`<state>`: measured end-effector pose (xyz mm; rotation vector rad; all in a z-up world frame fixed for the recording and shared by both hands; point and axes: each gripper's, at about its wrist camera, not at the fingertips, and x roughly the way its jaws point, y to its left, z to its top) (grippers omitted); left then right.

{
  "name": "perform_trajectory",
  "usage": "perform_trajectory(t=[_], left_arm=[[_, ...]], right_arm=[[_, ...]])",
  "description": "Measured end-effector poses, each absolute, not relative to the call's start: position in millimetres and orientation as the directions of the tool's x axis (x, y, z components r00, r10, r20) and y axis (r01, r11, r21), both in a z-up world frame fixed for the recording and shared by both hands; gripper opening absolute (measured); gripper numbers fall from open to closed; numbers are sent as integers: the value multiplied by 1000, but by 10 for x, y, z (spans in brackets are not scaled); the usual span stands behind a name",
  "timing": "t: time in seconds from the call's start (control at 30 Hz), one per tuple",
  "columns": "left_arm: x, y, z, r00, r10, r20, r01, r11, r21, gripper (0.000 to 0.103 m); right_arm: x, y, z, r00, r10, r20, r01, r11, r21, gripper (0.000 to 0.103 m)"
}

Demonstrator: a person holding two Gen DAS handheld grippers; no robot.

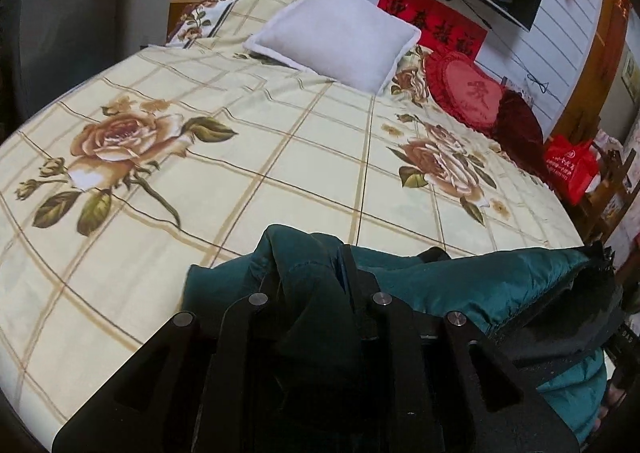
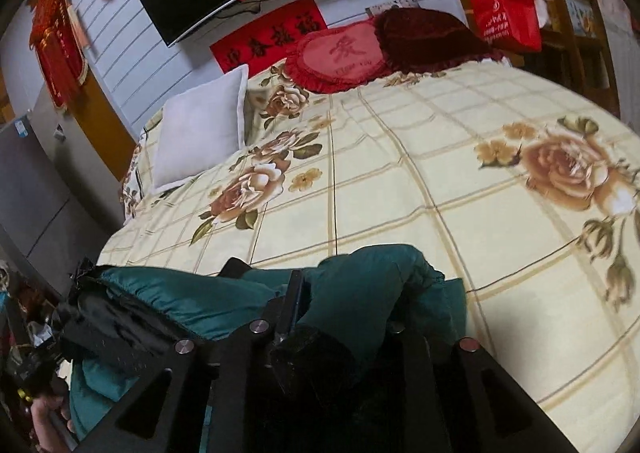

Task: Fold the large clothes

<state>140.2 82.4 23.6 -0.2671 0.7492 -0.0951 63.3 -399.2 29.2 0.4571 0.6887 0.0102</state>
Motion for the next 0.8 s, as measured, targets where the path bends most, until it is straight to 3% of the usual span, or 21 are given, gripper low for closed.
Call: perform_trajectory(t=[0.27, 0.4, 0.47, 0.5, 0.53, 0.57, 0.6, 0.63, 0.8], left_arm=[[1478, 814, 183, 701, -189, -687, -18, 959, -283, 19], [1479, 830, 290, 694, -202, -691, -1, 960, -281, 23], [1430, 872, 399, 714, -234, -660, 19, 949, -316, 36], [1416, 892, 437, 719, -252, -648, 30, 942, -333, 42], [1395, 919, 487, 725, -283, -628, 47, 930, -364, 61], [1390, 934, 516, 724, -309, -617, 62, 920, -387, 83], [1378, 940, 550, 728, -317, -607, 70, 916, -395, 93], [1343, 949, 600, 758, -276, -592, 53, 930, -365, 103], [1331, 894, 698, 803, -238, -546, 72, 949, -307, 103]], right_arm=[[712, -3912, 283, 741, 144, -655, 158, 911, 380, 27], [669, -3973, 364, 750, 175, -638, 163, 886, 434, 33], [623, -4025, 428, 770, 203, -605, 155, 860, 485, 37], [595, -4048, 459, 782, 220, -584, 147, 845, 515, 46], [565, -4072, 489, 795, 237, -559, 136, 827, 545, 55], [534, -4090, 521, 809, 243, -535, 129, 815, 565, 77], [518, -4091, 556, 820, 239, -520, 127, 810, 573, 93], [481, -4089, 603, 837, 229, -498, 121, 810, 575, 94], [432, -3971, 785, 851, 178, -495, 106, 864, 493, 94]])
